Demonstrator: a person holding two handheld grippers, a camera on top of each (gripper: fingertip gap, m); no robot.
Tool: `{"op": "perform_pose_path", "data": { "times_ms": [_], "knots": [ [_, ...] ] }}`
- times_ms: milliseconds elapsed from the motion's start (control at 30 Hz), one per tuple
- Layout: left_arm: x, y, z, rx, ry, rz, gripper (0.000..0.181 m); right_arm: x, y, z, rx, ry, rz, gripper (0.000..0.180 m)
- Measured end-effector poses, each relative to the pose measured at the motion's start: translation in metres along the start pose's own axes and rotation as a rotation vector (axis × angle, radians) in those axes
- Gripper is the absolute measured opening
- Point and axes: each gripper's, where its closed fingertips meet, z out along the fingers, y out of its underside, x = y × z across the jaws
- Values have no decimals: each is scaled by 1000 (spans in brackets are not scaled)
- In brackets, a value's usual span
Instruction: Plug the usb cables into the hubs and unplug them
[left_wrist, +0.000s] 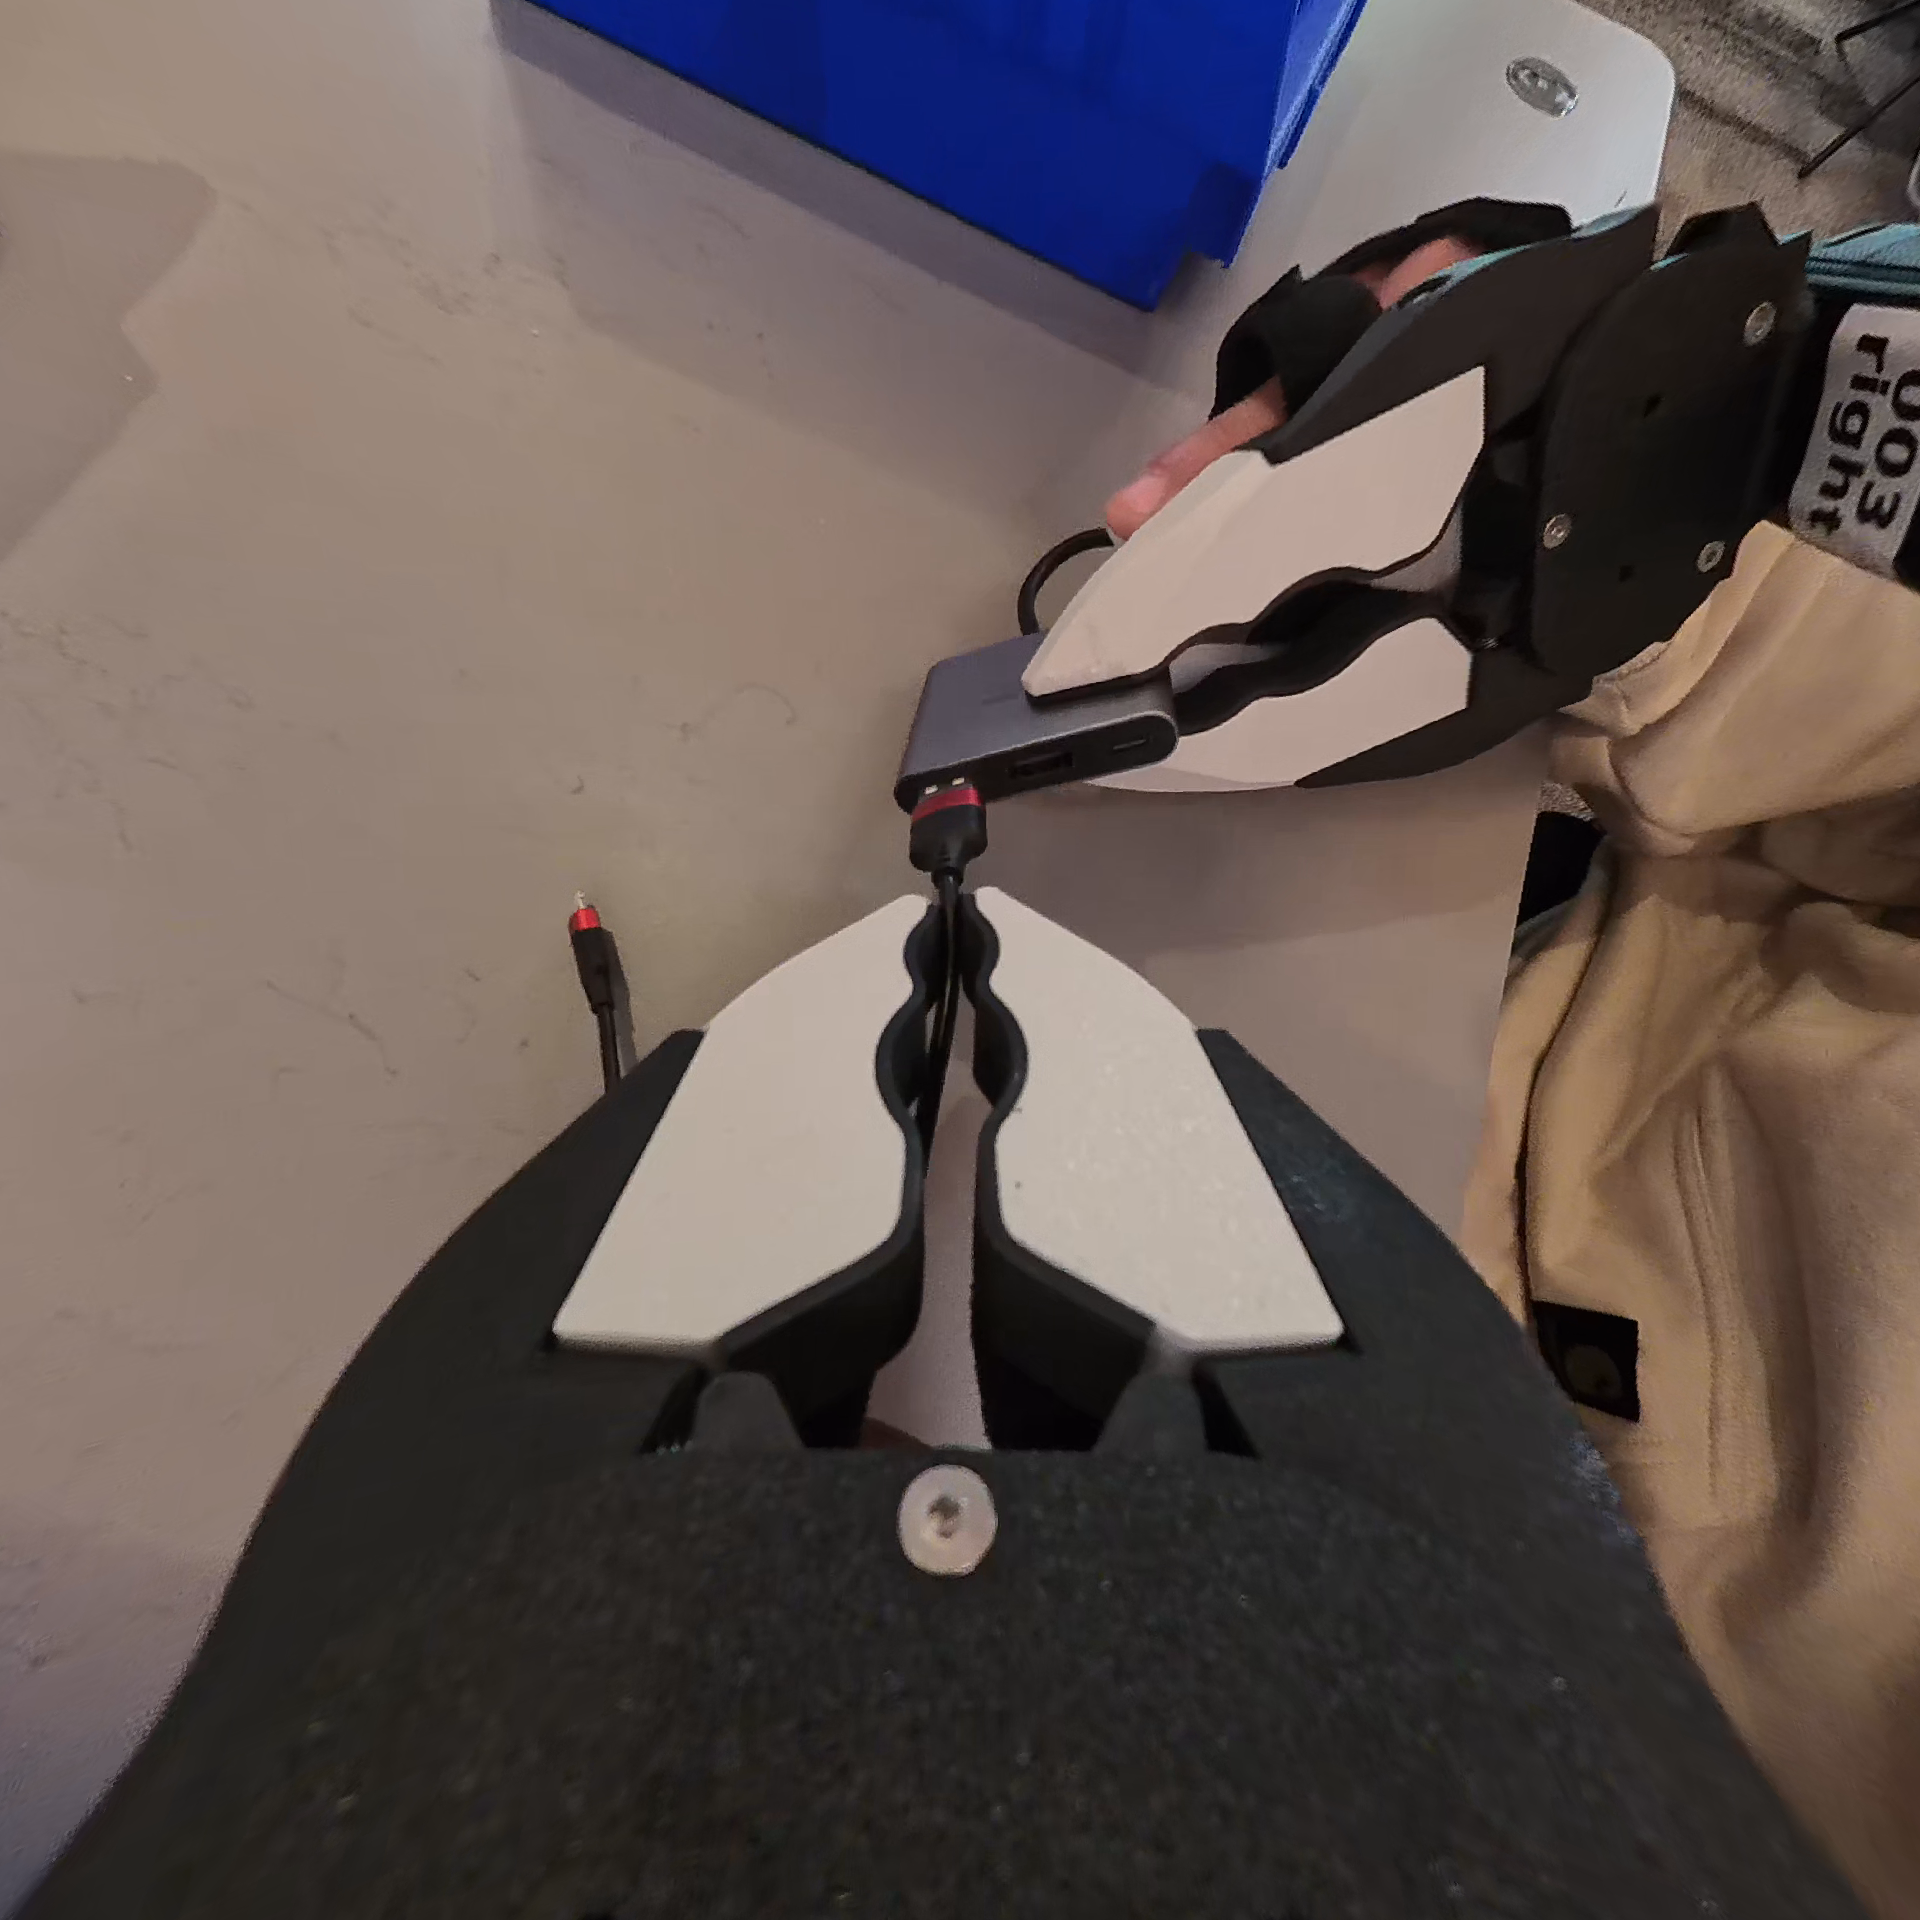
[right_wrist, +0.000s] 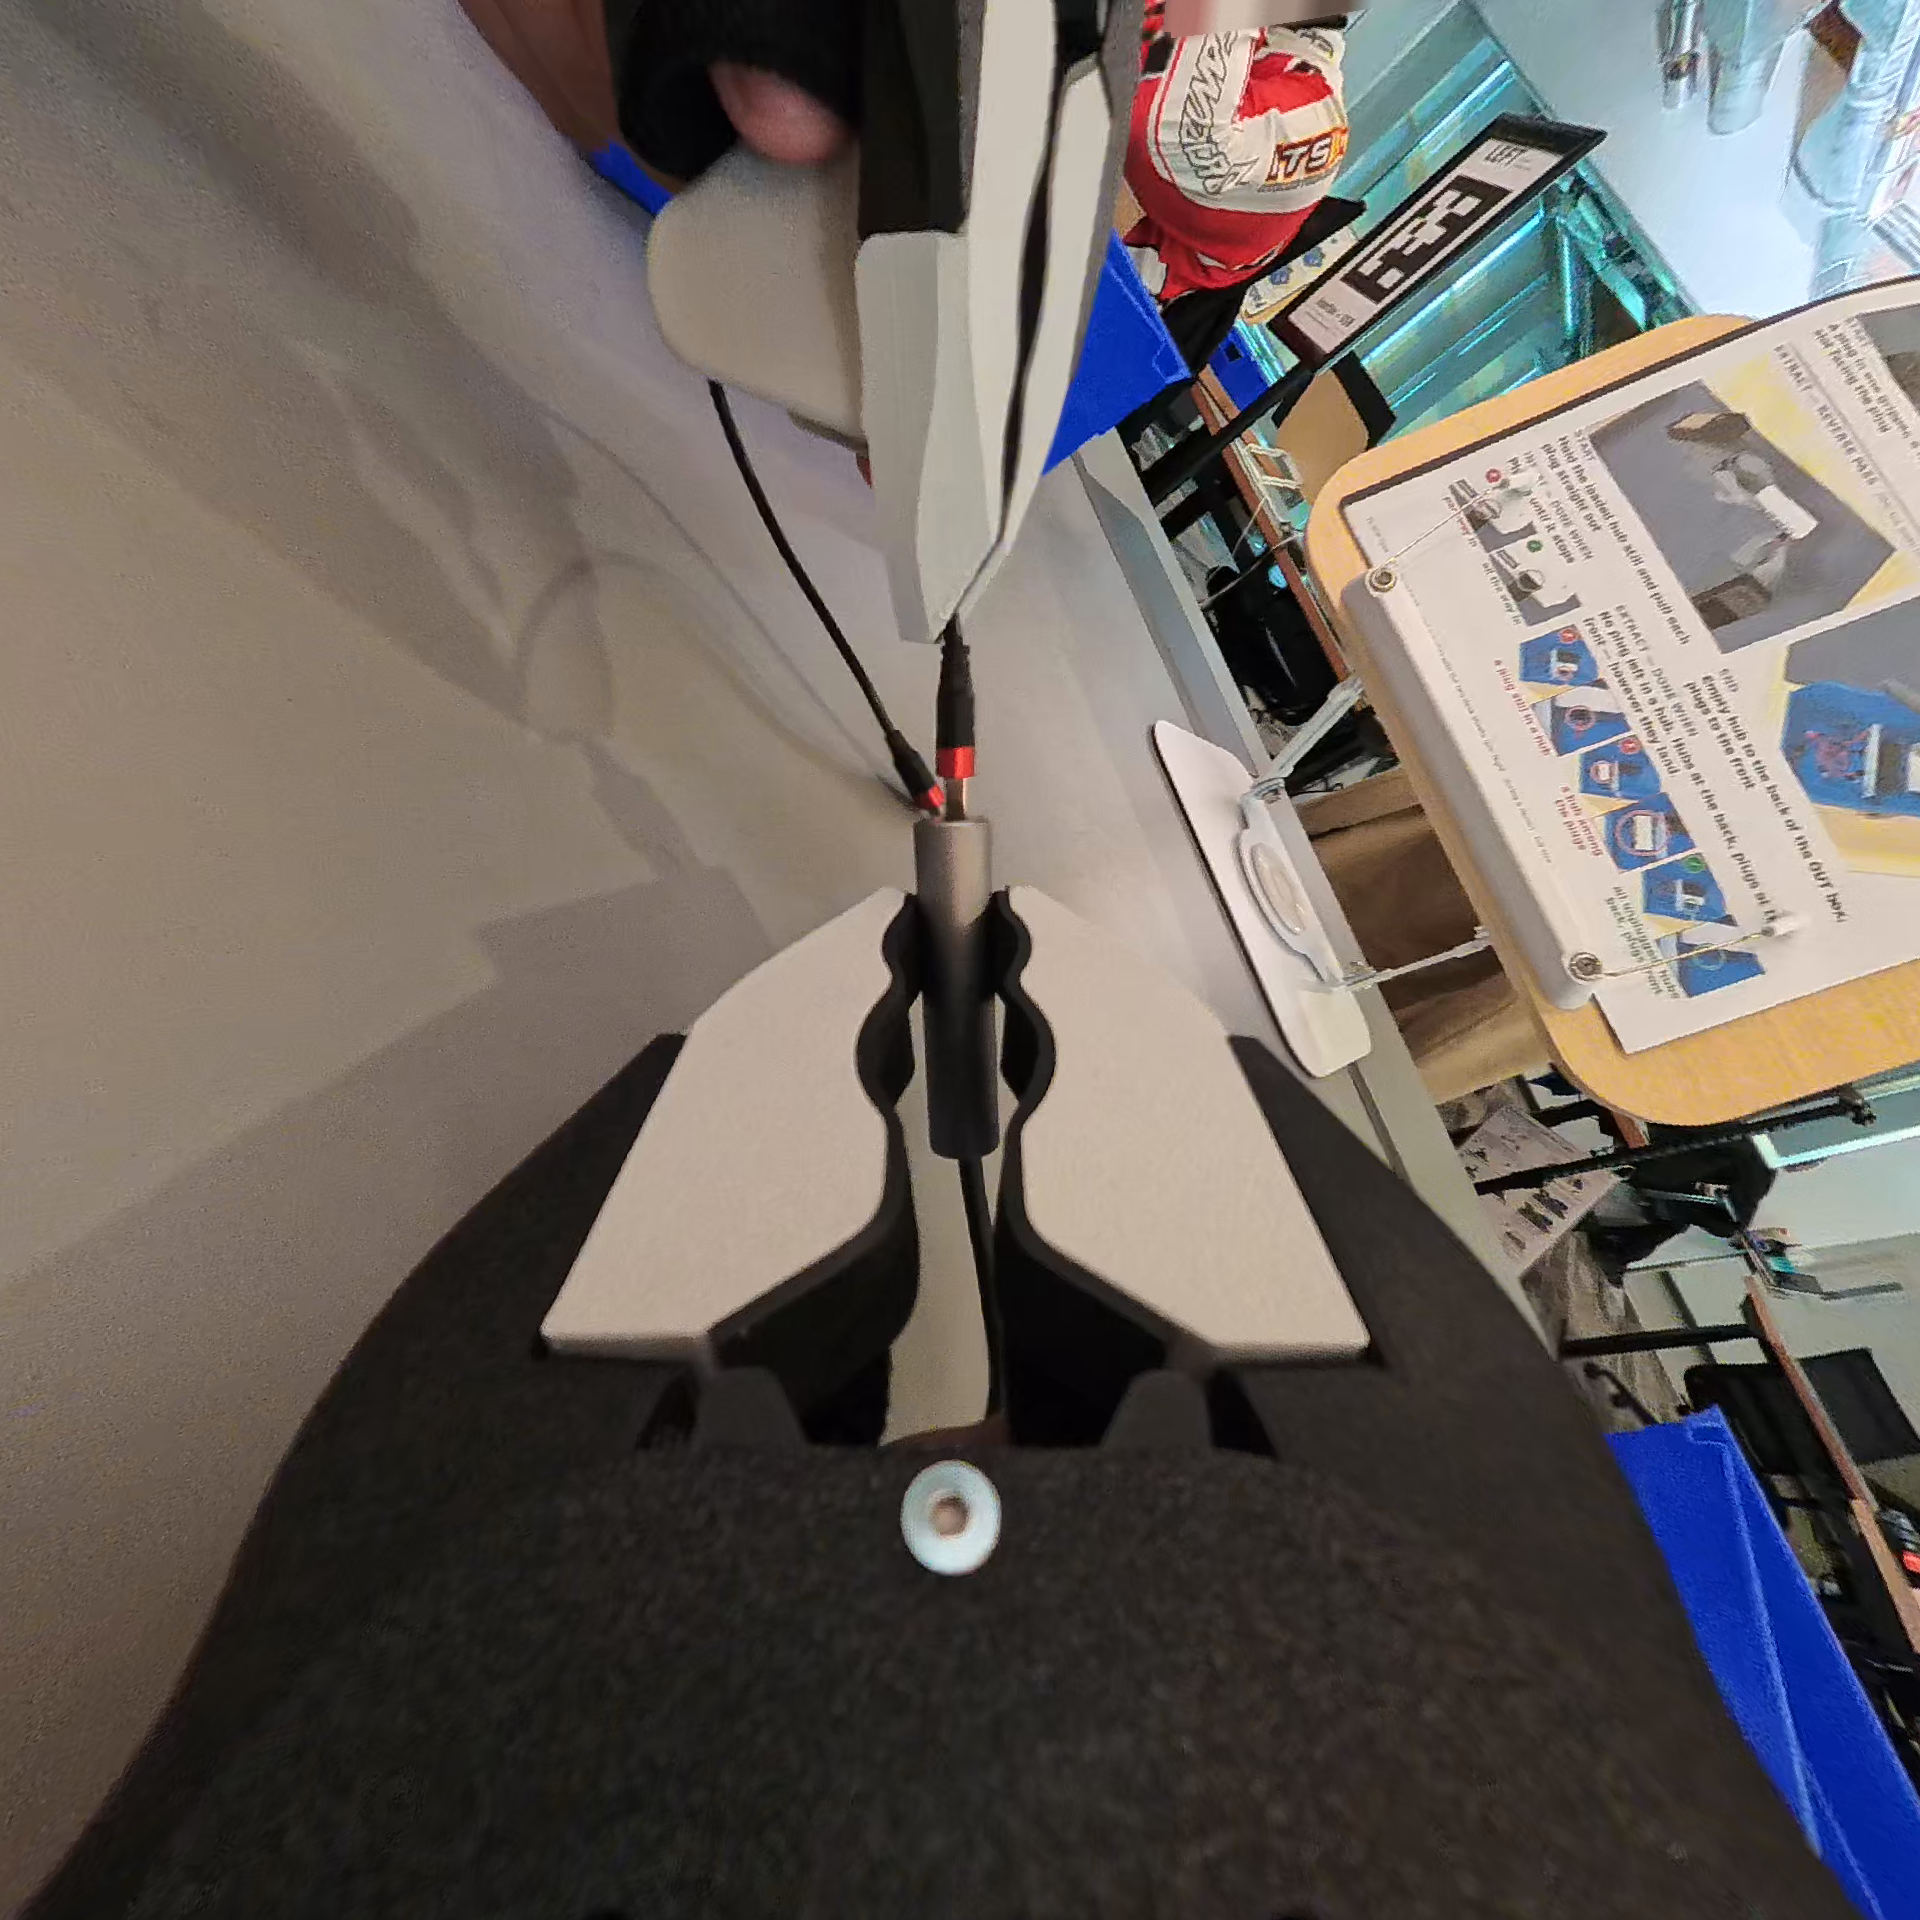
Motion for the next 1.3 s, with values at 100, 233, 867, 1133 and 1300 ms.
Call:
{"op": "perform_pose_path", "data": {
  "times_ms": [100,233,867,1133,1300],
  "knots": [
    [0,-1,0,14,14,-15,3,1,-1,-1,13,-13,45,12],
    [2,-9,-3,59,49,-47,3,7,-4,-3,37,-12,106,12],
    [23,-35,-8,46,109,11,3,14,10,12,-42,38,154,15],
    [17,-31,-4,-6,37,46,3,16,5,7,-14,25,154,12],
    [12,-24,-6,-54,12,35,3,19,0,4,11,44,161,12]
  ]
}}
